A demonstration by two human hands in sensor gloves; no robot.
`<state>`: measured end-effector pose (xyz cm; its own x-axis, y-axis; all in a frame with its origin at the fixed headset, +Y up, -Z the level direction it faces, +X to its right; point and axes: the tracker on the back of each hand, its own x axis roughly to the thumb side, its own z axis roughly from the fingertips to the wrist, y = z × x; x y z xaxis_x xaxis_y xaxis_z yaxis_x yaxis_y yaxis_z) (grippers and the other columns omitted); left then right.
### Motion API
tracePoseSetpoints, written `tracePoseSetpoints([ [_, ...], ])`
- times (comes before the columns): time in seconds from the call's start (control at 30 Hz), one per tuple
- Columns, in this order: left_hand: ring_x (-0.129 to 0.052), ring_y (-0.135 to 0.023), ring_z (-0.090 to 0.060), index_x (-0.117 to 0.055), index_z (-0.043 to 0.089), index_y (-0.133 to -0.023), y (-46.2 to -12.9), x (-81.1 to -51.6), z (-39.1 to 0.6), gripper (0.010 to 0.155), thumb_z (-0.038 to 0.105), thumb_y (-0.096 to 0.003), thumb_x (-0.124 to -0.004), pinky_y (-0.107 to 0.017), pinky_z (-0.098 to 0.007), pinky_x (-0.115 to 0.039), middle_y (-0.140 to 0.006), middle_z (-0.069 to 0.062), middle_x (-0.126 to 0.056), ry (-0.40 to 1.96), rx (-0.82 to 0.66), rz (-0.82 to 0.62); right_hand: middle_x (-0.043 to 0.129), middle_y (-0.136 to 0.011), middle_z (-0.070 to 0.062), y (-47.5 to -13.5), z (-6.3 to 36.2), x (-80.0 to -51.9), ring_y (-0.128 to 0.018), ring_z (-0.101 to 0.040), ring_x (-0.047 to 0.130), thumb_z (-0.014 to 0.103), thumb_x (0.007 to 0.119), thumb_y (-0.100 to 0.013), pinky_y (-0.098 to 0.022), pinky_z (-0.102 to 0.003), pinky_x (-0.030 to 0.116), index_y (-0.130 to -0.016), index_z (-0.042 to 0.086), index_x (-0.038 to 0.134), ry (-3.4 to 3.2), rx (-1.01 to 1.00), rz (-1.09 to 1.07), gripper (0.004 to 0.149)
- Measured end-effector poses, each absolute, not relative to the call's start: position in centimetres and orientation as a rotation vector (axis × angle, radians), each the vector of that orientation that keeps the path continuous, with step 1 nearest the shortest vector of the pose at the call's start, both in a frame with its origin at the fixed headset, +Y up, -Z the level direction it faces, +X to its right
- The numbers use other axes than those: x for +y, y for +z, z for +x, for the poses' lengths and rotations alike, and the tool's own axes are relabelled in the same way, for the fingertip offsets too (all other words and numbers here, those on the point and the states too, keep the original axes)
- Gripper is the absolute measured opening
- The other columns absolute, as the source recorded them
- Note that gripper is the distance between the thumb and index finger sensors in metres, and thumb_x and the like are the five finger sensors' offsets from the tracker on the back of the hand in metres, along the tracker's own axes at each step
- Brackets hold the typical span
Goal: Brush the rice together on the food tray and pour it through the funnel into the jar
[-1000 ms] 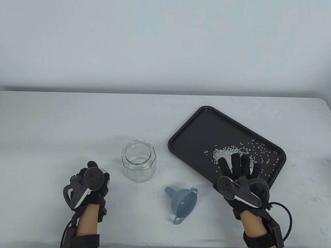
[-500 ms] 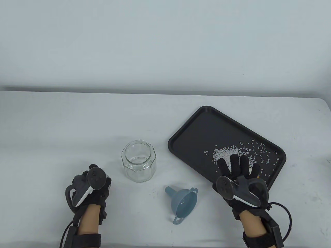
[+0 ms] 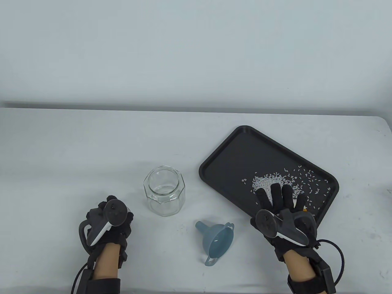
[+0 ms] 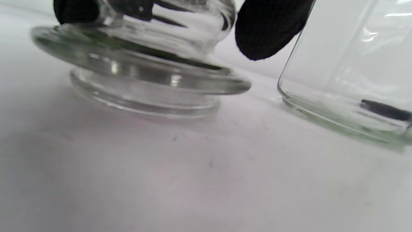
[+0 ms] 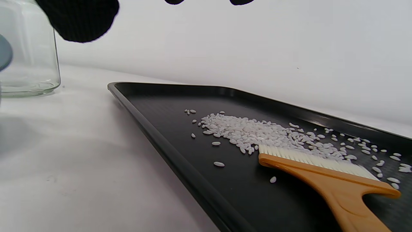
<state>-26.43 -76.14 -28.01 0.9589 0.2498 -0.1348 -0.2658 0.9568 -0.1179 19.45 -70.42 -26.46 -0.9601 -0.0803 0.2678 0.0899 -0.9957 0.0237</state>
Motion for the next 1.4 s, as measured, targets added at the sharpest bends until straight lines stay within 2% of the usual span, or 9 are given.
tracePoseSetpoints([
  [0.23, -0.043, -0.089, -0.077, -0.028, -0.009, -0.111, -27.1, -73.9, -24.9, 0.086, 0.042, -0.0544, -0.068, -0.061, -0.085, -0.024, -0.105, -0.049, -0.031, 0.315, 0.045, -0.106, 0.031, -0.112, -0.029, -25.9, 17.8, -70.5, -0.1, -0.065, 0.036, 0.058, 0.062, -0.048, -0.056, -0.083, 0.026, -0.108, 0.013, 0.028, -3.1, -0.045, -0.695, 0.082],
  [0.37, -0.042, -0.089, -0.078, -0.03, -0.01, -0.111, -26.5, -73.1, -23.3, 0.085, 0.041, -0.0547, -0.068, -0.06, -0.085, -0.023, -0.105, -0.049, -0.032, 0.335, 0.014, -0.148, 0.046, -0.11, -0.025, -25.7, 16.0, -71.2, -0.098, -0.059, 0.053, 0.056, 0.066, -0.048, -0.058, -0.079, 0.037, -0.107, 0.012, 0.034, -3.11, -0.082, -0.912, 0.081],
  [0.57, -0.043, -0.089, -0.078, -0.033, -0.011, -0.111, -25.5, -72.1, -20.1, 0.084, 0.041, -0.0549, -0.068, -0.06, -0.085, -0.023, -0.104, -0.049, -0.034, 0.297, -0.059, -0.212, 0.066, -0.102, -0.017, -25.6, 13.4, -72.7, -0.09, -0.05, 0.075, 0.051, 0.068, -0.047, -0.059, -0.073, 0.049, -0.103, 0.011, 0.048, -3.103, -0.033, -1.042, 0.072],
  [0.7, -0.048, -0.087, -0.077, -0.038, -0.011, -0.11, -24.9, -71.6, -18.1, 0.082, 0.041, -0.0547, -0.068, -0.061, -0.085, -0.025, -0.103, -0.049, -0.038, 0.299, -0.15, -0.202, 0.087, -0.084, -0.007, -25.6, 12.4, -73.1, -0.071, -0.036, 0.096, 0.045, 0.069, -0.047, -0.057, -0.066, 0.059, -0.094, 0.008, 0.064, -3.127, 0.085, -1.05, 0.06],
  [0.77, -0.051, -0.086, -0.076, -0.04, -0.011, -0.11, -24.5, -71.4, -17.0, 0.081, 0.041, -0.0547, -0.068, -0.061, -0.084, -0.026, -0.103, -0.049, -0.041, 0.317, -0.219, -0.187, 0.093, -0.075, -0.003, -25.5, 12.3, -72.9, -0.063, -0.031, 0.101, 0.043, 0.071, -0.047, -0.057, -0.064, 0.062, -0.088, 0.008, 0.072, -3.157, 0.135, -1.06, 0.054],
  [0.93, -0.064, -0.082, -0.073, -0.051, -0.011, -0.107, -23.6, -70.8, -14.8, 0.077, 0.042, -0.054, -0.068, -0.062, -0.083, -0.034, -0.1, -0.046, -0.055, 0.324, -0.359, -0.079, 0.099, -0.064, 0.0, -25.6, 13.1, -72.1, -0.052, -0.026, 0.105, 0.043, 0.071, -0.047, -0.055, -0.062, 0.066, -0.082, 0.008, 0.078, -3.231, 0.23, -0.978, 0.051],
  [1.13, -0.082, -0.07, -0.066, -0.066, -0.009, -0.101, -22.9, -71.0, -13.0, 0.073, 0.046, -0.0537, -0.066, -0.061, -0.083, -0.038, -0.09, -0.042, -0.076, 0.508, -0.486, 0.013, 0.102, -0.055, -0.001, -26.1, 15.5, -71.4, -0.042, -0.025, 0.107, 0.044, 0.071, -0.047, -0.051, -0.059, 0.07, -0.079, 0.004, 0.082, -3.493, 0.276, -0.781, 0.052],
  [1.3, -0.09, -0.065, -0.059, -0.069, -0.006, -0.099, -23.2, -72.1, -12.2, 0.07, 0.046, -0.0532, -0.068, -0.061, -0.081, -0.044, -0.084, -0.036, -0.083, 0.623, -0.518, -0.048, 0.102, -0.053, -0.001, -26.4, 16.5, -71.4, -0.041, -0.025, 0.107, 0.044, 0.071, -0.048, -0.051, -0.059, 0.07, -0.078, 0.004, 0.082, -3.597, 0.229, -0.77, 0.052],
  [1.4, -0.098, -0.056, -0.053, -0.071, -0.008, -0.096, -23.5, -72.7, -12.0, 0.067, 0.043, -0.0526, -0.07, -0.06, -0.08, -0.05, -0.075, -0.032, -0.092, 0.726, -0.505, -0.088, 0.102, -0.054, -0.002, -26.4, 16.4, -71.6, -0.041, -0.025, 0.107, 0.044, 0.071, -0.048, -0.05, -0.058, 0.07, -0.078, 0.004, 0.082, -3.632, 0.195, -0.794, 0.052],
])
